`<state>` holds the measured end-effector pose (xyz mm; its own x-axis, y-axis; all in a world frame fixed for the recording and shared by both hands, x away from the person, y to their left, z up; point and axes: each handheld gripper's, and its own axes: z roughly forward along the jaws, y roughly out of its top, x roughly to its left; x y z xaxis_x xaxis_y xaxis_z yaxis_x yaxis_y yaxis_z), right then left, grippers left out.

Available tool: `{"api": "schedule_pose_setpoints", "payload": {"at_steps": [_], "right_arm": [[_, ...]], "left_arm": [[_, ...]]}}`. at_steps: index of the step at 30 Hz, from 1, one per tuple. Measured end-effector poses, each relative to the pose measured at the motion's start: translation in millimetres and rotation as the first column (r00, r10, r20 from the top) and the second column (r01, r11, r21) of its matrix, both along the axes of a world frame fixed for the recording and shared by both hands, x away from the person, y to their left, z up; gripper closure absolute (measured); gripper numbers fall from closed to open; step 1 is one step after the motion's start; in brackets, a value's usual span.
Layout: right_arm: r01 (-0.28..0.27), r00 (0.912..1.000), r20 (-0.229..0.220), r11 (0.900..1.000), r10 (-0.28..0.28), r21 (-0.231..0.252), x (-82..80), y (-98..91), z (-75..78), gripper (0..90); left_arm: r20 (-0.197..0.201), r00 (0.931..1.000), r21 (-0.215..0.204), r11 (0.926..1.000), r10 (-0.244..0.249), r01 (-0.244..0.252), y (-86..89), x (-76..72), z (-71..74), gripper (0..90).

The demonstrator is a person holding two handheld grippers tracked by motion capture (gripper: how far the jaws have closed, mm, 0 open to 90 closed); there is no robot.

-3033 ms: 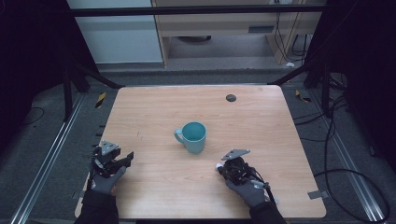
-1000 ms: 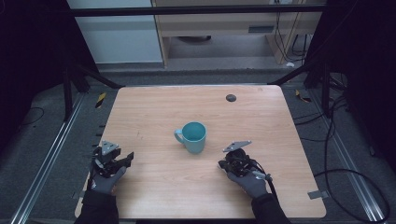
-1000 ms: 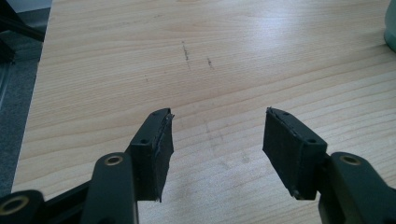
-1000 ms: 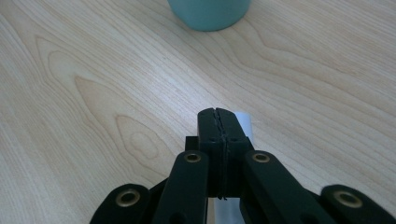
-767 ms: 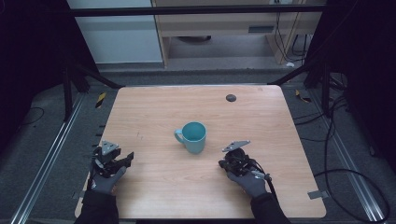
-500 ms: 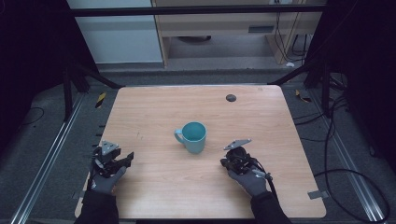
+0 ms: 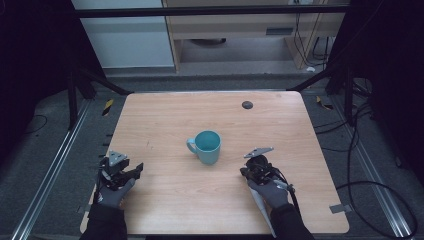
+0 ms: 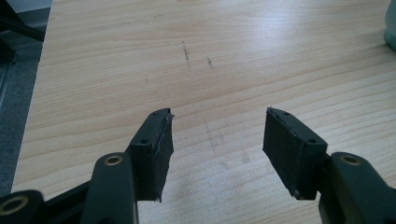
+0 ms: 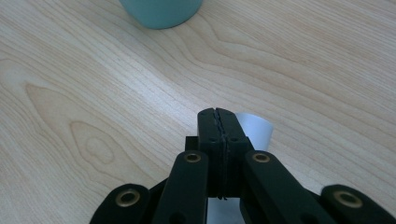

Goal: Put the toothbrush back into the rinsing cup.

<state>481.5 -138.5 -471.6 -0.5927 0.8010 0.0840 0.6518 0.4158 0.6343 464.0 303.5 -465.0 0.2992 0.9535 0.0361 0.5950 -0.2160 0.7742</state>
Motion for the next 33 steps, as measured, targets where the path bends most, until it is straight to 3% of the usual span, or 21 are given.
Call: {"api": "schedule_pose_setpoints", "payload": {"at_steps": [33], "right_arm": [[0.086,0.9962,0.010,0.9962,-0.086,-0.003,8.3,-28.9,-3.6,89.9]], "left_arm": [[0.003,1.0000,-0.002,1.0000,0.001,-0.001,0.3,-0.4,0.3,41.7]]}}
